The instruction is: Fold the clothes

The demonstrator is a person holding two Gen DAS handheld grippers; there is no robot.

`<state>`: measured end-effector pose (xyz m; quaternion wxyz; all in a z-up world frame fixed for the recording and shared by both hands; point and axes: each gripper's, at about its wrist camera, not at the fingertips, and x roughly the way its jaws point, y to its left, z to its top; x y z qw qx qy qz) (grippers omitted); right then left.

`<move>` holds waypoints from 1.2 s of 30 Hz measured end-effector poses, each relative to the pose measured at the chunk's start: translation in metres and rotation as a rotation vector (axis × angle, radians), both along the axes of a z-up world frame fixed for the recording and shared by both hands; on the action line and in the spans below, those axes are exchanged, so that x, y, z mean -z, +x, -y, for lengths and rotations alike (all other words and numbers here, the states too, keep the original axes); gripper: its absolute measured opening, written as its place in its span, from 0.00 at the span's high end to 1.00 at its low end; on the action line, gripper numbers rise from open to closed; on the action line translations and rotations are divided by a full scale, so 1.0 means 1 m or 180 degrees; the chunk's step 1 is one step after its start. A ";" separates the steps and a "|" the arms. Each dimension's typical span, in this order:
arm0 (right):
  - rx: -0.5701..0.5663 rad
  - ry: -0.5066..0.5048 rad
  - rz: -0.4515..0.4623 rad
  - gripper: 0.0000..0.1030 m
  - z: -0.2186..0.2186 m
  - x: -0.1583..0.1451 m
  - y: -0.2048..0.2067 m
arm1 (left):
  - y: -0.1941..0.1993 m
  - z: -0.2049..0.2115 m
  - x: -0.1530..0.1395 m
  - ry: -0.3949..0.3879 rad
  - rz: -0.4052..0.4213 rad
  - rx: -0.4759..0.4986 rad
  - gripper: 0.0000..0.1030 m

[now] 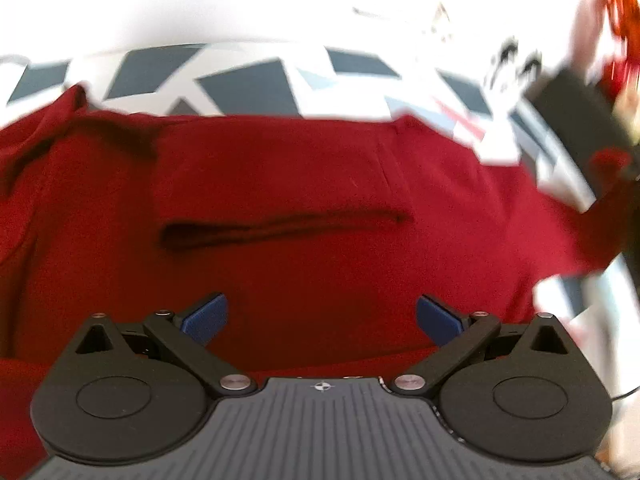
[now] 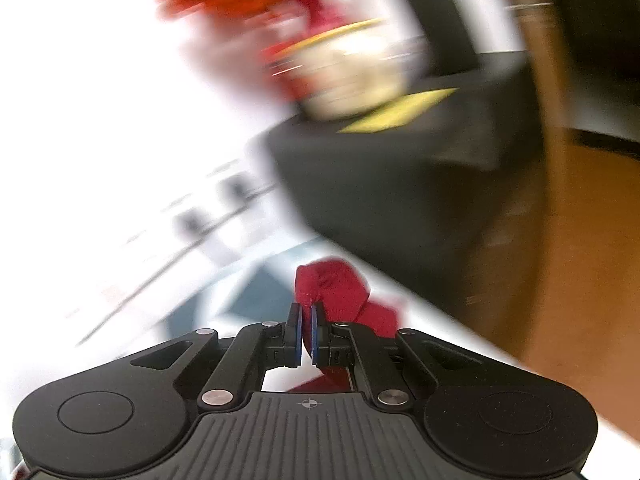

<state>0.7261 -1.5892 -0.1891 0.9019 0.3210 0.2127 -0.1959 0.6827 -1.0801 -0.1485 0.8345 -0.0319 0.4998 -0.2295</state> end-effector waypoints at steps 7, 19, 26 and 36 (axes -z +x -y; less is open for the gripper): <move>-0.1344 0.0184 0.0209 0.96 -0.142 -0.025 0.080 | 0.003 -0.124 -0.032 -0.0636 0.0090 -0.0749 0.05; -0.3176 0.0022 -0.0289 0.95 -0.382 0.012 0.129 | 0.008 -0.226 -0.027 -0.1047 0.0000 -0.0961 0.10; -0.3060 0.0038 -0.0856 0.69 -0.399 0.046 0.111 | 0.039 -0.194 -0.017 -0.1025 -0.0102 -0.0449 0.14; -0.2183 0.0016 -0.0705 0.63 -0.292 0.014 0.064 | 0.076 -0.102 0.017 -0.0464 -0.0404 0.0166 0.14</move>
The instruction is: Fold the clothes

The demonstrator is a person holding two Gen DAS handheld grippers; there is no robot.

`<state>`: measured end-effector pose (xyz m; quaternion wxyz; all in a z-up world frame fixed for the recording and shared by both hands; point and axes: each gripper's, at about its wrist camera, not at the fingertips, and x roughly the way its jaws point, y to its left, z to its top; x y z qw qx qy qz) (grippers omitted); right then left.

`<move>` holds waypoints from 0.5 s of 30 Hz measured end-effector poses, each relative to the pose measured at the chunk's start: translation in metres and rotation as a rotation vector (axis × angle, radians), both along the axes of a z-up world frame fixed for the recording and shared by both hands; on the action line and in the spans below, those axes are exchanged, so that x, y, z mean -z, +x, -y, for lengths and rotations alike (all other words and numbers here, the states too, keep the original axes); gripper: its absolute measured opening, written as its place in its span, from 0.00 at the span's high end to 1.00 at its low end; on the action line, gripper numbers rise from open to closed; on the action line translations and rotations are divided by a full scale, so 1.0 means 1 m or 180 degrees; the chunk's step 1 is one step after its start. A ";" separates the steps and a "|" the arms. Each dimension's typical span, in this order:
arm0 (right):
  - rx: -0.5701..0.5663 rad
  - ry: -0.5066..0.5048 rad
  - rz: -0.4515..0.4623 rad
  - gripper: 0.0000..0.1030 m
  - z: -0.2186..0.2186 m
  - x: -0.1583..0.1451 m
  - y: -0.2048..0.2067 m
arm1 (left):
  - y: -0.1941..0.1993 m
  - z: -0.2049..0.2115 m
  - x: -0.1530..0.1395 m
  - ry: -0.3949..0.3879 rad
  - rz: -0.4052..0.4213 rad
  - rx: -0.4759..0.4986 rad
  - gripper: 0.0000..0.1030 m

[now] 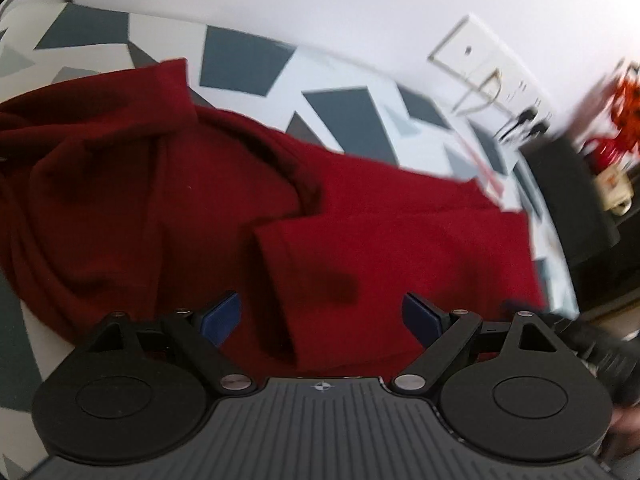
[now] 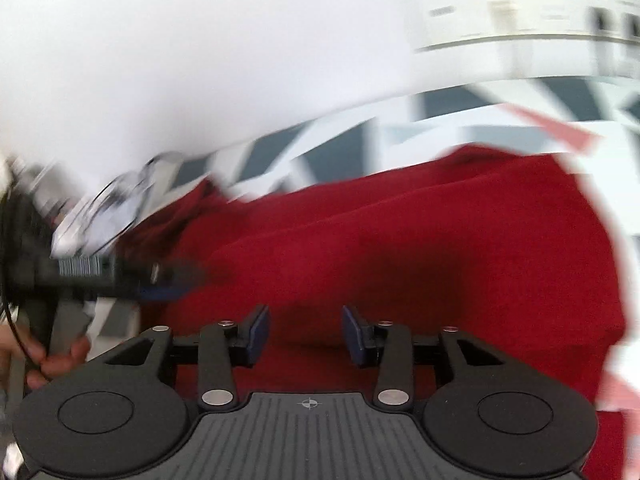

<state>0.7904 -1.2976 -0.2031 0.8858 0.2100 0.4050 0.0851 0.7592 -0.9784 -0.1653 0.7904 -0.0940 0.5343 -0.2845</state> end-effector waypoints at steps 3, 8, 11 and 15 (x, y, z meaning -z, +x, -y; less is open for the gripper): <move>0.0528 0.0028 0.0006 0.60 0.049 0.000 -0.012 | -0.003 0.004 0.001 -0.0067 0.0054 -0.0035 0.69; 0.1333 0.0509 -0.0092 0.60 0.119 0.011 -0.019 | -0.009 -0.006 -0.026 -0.0085 0.0479 -0.0339 0.97; 0.1524 0.0588 0.0008 0.60 0.142 0.008 -0.013 | -0.015 -0.016 -0.050 0.0042 0.0791 -0.0501 0.97; 0.1449 0.0435 0.0015 0.60 0.153 0.007 0.014 | -0.013 -0.030 -0.048 0.0394 0.0877 -0.0585 0.97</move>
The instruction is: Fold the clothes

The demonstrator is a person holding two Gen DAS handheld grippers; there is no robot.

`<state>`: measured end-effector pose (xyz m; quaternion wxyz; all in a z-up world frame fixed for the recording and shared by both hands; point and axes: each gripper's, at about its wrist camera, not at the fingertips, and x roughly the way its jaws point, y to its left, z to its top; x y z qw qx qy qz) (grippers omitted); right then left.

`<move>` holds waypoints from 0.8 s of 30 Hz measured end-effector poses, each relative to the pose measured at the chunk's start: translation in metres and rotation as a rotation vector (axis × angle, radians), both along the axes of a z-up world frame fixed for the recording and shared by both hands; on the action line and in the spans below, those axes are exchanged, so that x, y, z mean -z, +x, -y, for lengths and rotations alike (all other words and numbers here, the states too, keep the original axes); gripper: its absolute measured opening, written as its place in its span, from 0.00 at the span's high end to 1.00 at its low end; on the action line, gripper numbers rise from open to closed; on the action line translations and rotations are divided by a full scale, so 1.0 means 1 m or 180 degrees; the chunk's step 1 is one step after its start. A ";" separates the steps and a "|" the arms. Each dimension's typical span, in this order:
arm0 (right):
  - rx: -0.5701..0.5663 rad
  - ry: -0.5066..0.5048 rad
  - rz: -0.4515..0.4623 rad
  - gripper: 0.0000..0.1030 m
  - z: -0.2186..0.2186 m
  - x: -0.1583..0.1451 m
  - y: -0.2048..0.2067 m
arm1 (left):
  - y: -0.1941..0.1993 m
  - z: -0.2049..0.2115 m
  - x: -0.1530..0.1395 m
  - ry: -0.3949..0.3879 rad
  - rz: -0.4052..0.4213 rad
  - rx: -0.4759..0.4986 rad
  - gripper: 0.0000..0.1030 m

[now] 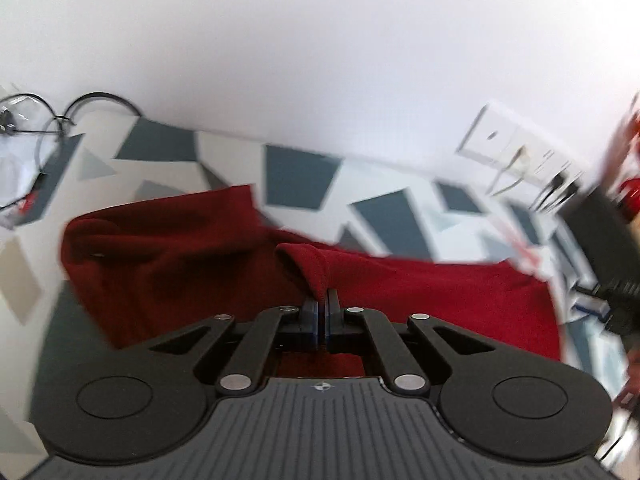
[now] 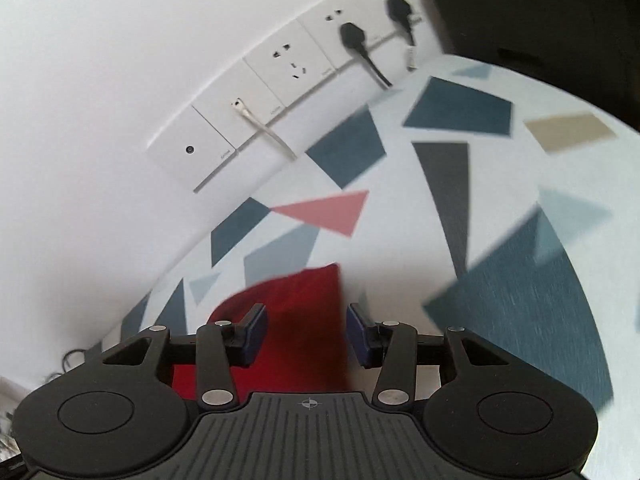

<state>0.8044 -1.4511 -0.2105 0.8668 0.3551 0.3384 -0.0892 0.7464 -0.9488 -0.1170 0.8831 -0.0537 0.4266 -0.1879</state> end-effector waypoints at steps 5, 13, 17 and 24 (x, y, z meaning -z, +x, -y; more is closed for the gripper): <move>-0.0187 -0.0290 -0.0305 0.61 -0.005 0.016 0.043 | -0.005 0.016 0.014 0.0323 0.0042 0.0049 0.97; -0.0354 -0.0627 -0.0306 0.96 -0.014 0.022 0.061 | -0.002 0.014 0.035 0.0346 -0.0080 -0.0135 0.97; -0.0410 -0.0805 -0.0335 0.95 -0.017 0.021 0.066 | 0.001 0.027 0.044 0.0541 -0.0075 -0.0053 0.91; -0.0064 -0.0386 -0.0080 0.63 -0.005 0.007 0.044 | -0.014 0.001 0.027 0.0530 0.0179 -0.0267 0.17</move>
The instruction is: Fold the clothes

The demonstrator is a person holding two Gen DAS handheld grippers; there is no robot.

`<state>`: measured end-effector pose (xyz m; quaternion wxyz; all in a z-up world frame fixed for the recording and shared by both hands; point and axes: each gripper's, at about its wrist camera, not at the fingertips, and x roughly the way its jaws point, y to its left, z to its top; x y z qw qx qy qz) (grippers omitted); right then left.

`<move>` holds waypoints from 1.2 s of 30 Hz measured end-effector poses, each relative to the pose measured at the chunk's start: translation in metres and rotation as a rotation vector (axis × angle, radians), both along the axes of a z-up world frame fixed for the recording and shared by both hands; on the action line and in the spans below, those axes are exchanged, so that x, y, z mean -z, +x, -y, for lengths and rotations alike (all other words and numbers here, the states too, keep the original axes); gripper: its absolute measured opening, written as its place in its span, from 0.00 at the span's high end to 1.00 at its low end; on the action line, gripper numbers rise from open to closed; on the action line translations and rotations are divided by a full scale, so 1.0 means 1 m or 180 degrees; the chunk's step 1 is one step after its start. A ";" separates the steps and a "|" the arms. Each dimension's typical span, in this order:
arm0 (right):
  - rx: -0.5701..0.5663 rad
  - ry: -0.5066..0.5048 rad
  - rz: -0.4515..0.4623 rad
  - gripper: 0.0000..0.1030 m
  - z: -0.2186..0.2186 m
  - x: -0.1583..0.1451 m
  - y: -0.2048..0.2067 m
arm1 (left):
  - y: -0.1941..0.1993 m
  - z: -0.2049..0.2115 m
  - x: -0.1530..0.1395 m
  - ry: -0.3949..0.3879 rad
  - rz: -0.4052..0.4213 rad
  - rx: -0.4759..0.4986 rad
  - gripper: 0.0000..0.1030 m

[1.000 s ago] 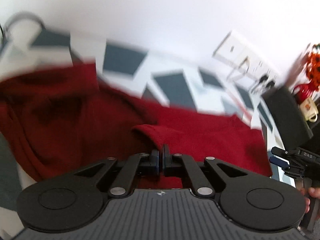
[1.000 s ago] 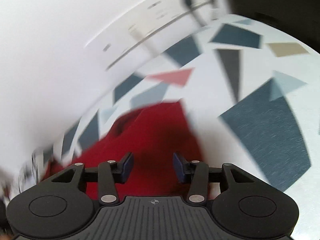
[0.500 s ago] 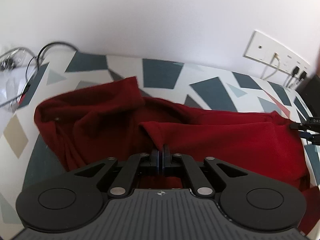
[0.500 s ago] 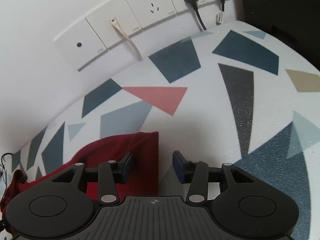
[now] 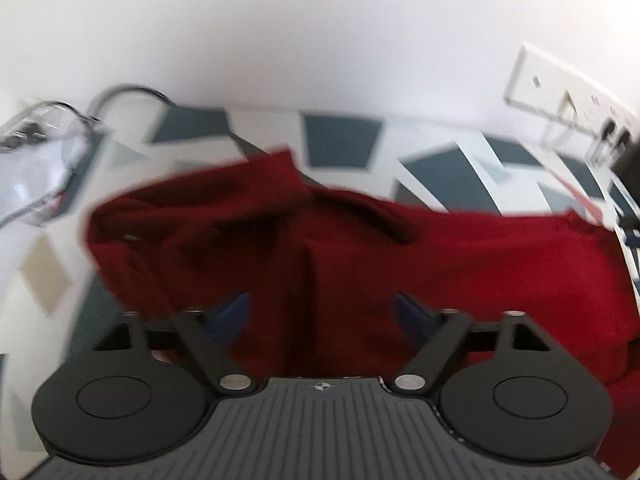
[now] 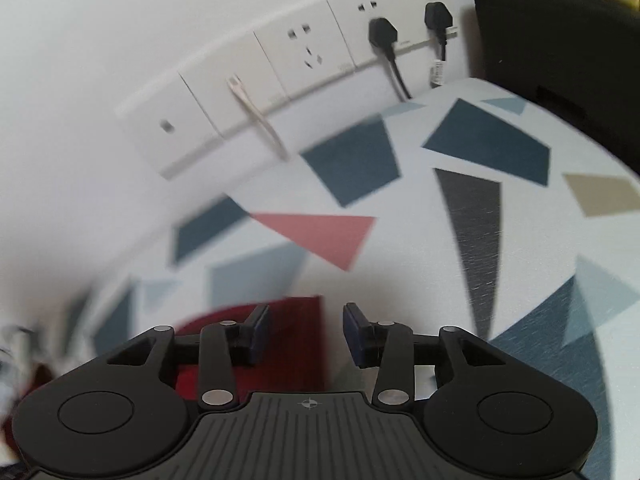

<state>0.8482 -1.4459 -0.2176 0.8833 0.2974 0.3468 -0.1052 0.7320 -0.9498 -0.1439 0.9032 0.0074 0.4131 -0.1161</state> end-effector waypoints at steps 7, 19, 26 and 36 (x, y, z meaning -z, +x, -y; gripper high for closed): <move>-0.0487 0.0120 0.0018 0.63 -0.043 -0.009 0.006 | -0.010 -0.059 0.013 -0.0178 -0.0206 -0.0638 0.17; -0.1868 0.0211 0.0031 0.66 -0.244 -0.016 0.134 | -0.003 -0.062 0.025 -0.0070 -0.0257 -0.0558 0.17; -0.2086 0.0340 -0.0298 0.66 -0.336 0.006 0.199 | -0.018 -0.067 0.017 -0.0154 -0.0079 -0.0414 0.15; -0.2181 -0.0292 0.0320 0.97 -0.338 -0.053 0.159 | -0.010 -0.048 0.031 0.0148 -0.0064 -0.0112 0.14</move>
